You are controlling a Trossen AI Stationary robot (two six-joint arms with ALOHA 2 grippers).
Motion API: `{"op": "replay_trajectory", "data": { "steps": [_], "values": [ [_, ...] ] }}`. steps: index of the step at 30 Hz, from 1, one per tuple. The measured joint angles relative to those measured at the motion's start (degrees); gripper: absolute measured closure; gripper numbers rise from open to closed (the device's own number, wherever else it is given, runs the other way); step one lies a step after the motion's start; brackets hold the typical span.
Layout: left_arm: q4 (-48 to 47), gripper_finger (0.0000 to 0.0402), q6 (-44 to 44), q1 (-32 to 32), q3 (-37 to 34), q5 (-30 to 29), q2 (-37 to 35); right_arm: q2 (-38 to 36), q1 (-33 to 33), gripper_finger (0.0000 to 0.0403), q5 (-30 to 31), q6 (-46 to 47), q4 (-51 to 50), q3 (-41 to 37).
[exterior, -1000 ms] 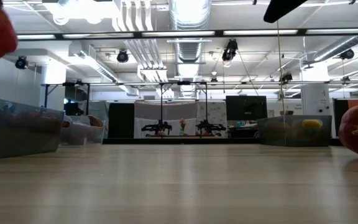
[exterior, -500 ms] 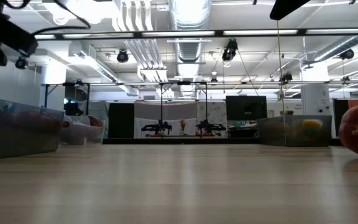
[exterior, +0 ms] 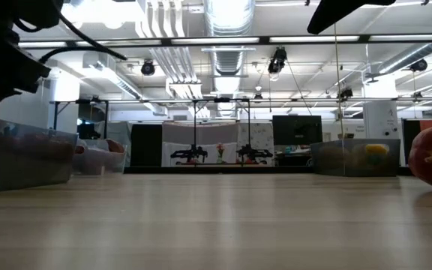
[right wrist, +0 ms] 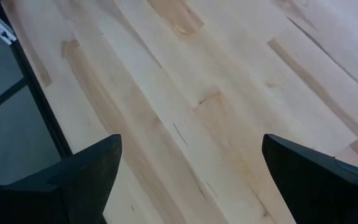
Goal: Sort produce into baskets
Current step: Put the red bell pepper into the bottom black bin
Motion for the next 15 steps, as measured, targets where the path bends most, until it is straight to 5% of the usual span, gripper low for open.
{"op": "replay_trajectory", "data": {
  "steps": [15],
  "values": [
    [5.4, 0.0111, 9.1, 1.1, -4.1, 1.2, 5.0, 0.0, 1.4, 0.0023, 0.0, 5.1, 0.4, 0.0]
  ]
}}
